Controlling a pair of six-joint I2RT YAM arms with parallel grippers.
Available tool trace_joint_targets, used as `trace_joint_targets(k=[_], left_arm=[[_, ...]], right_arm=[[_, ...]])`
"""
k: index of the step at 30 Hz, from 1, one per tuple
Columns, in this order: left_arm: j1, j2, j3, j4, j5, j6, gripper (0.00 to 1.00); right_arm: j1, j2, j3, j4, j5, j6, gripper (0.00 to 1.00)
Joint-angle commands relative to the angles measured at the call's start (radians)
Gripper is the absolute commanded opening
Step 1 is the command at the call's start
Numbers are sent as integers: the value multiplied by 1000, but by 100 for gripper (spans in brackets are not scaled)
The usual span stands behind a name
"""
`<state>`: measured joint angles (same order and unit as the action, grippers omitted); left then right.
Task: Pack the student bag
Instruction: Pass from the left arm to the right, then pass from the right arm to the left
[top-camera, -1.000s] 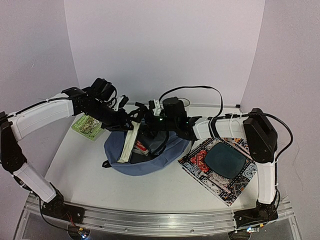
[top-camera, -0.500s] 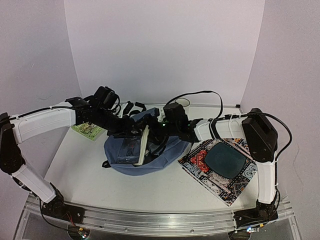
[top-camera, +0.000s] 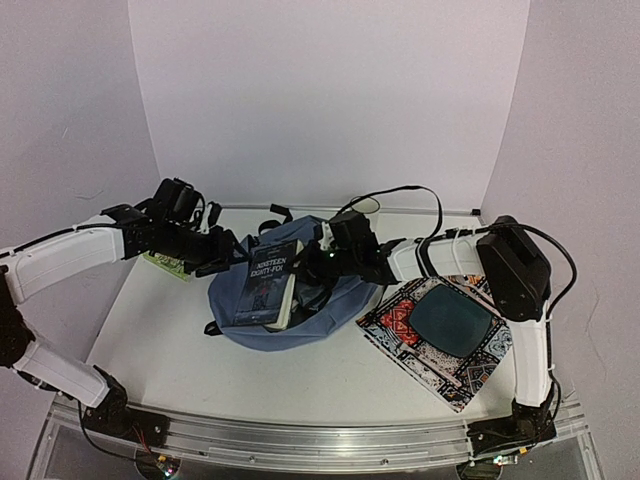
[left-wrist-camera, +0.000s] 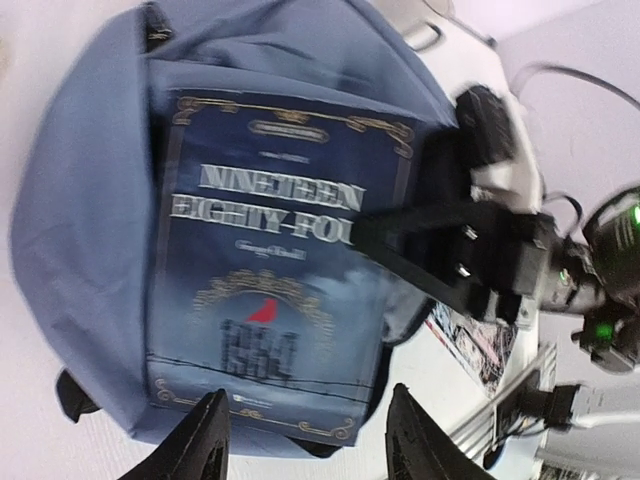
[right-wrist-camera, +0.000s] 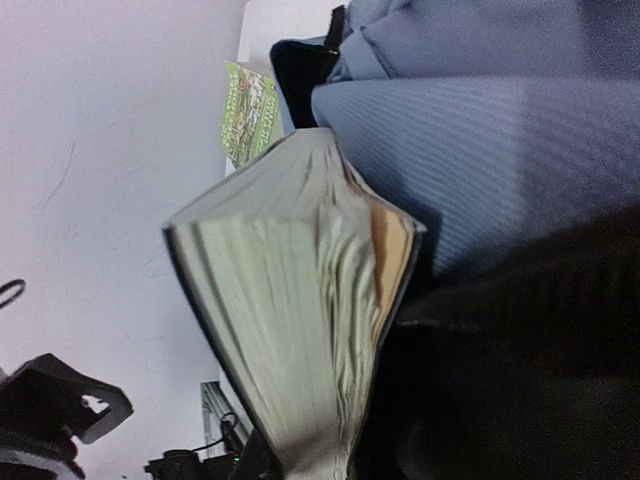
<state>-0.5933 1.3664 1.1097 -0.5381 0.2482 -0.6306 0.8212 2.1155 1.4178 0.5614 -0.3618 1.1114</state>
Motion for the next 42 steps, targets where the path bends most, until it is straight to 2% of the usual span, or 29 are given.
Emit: trace_joint_targets(k=[1, 7, 12, 16, 22, 33, 42], left_arm=[[82, -94, -72, 65, -37, -105, 59], [100, -183, -155, 145, -97, -236, 79], [105, -252, -278, 288, -95, -372, 94], [112, -288, -374, 434, -53, -485, 99], [113, -310, -467, 674, -8, -617, 99], [111, -299, -533, 1000, 32, -750, 99], [87, -160, -485, 1127, 64, -793, 100]], right_arm=[[-4, -69, 36, 77, -54, -5, 0], [-14, -143, 34, 211, -32, 77, 0], [-23, -185, 19, 347, 10, 146, 0], [-34, -207, -5, 458, 37, 206, 0], [-42, -232, -36, 612, 105, 281, 0], [-42, -229, -35, 717, 171, 340, 0], [-38, -209, -15, 781, 176, 375, 0]])
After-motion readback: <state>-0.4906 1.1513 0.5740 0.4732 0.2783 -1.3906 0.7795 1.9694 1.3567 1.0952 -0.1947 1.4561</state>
